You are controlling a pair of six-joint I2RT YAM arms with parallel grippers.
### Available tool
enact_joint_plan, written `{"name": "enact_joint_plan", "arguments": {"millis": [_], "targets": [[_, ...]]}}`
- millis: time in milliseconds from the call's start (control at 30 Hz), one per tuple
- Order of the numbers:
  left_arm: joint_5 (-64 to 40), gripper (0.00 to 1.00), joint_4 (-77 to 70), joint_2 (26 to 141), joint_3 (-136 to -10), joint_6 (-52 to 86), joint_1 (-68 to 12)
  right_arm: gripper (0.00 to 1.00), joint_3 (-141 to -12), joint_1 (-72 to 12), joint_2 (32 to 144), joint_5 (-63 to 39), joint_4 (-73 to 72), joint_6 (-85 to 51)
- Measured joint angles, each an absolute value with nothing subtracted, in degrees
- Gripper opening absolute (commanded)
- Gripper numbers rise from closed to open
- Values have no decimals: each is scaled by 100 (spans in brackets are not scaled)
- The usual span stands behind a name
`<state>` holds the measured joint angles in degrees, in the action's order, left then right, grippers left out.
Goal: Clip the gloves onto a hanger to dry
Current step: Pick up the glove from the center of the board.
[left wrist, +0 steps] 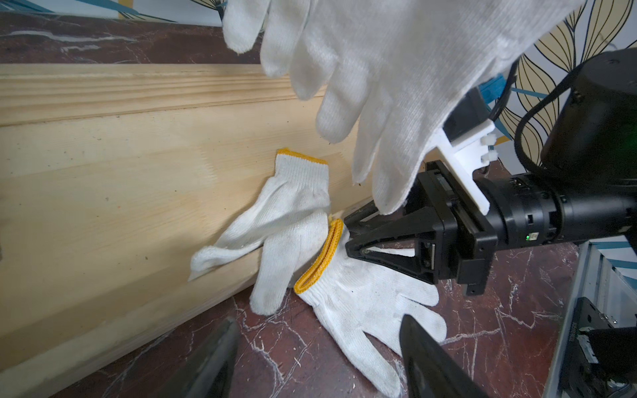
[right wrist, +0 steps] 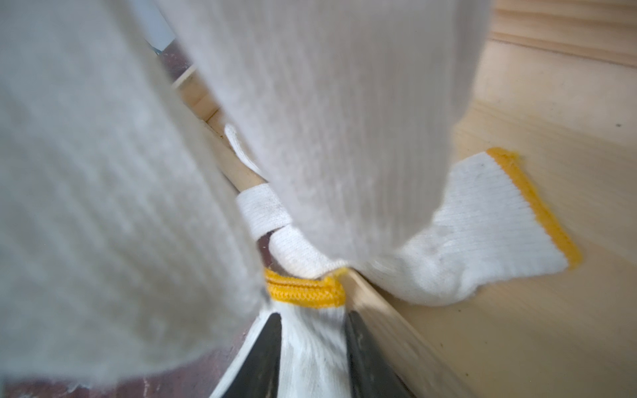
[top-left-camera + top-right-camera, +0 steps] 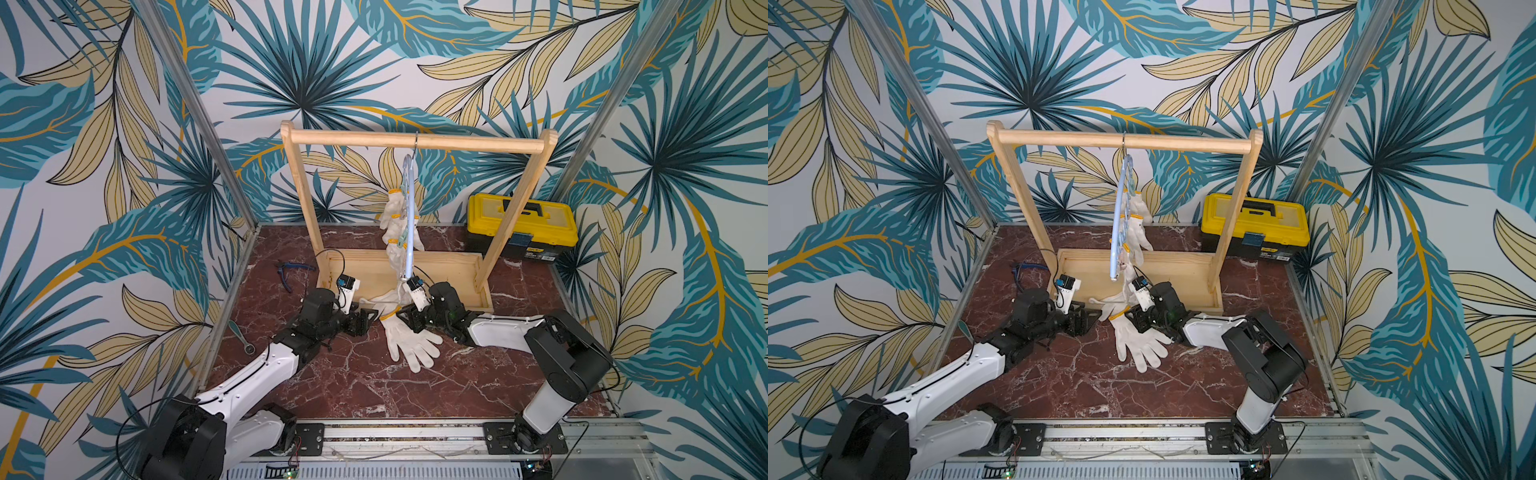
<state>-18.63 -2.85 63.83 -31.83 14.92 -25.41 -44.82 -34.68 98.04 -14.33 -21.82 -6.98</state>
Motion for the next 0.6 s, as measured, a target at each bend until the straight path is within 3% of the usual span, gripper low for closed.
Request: {"name": "enact_joint_plan", "arguments": {"millis": [100, 167, 400, 600], "targets": [[-1863, 74, -287, 6383, -3183, 1500, -2541, 17, -4600, -3472, 9854, -1284, -2051, -506], [-1863, 74, -287, 6383, -3183, 1505, -2541, 16, -4641, -3472, 9880, -1205, -2012, -443], [-1863, 74, -320, 6359, -3105, 1584, -2543, 36, -4486, -3492, 9745, -1245, -1990, -475], [-1861, 74, -320, 6296, -3068, 1601, -2543, 41, -4283, -3498, 9526, -1055, -1540, -471]]}}
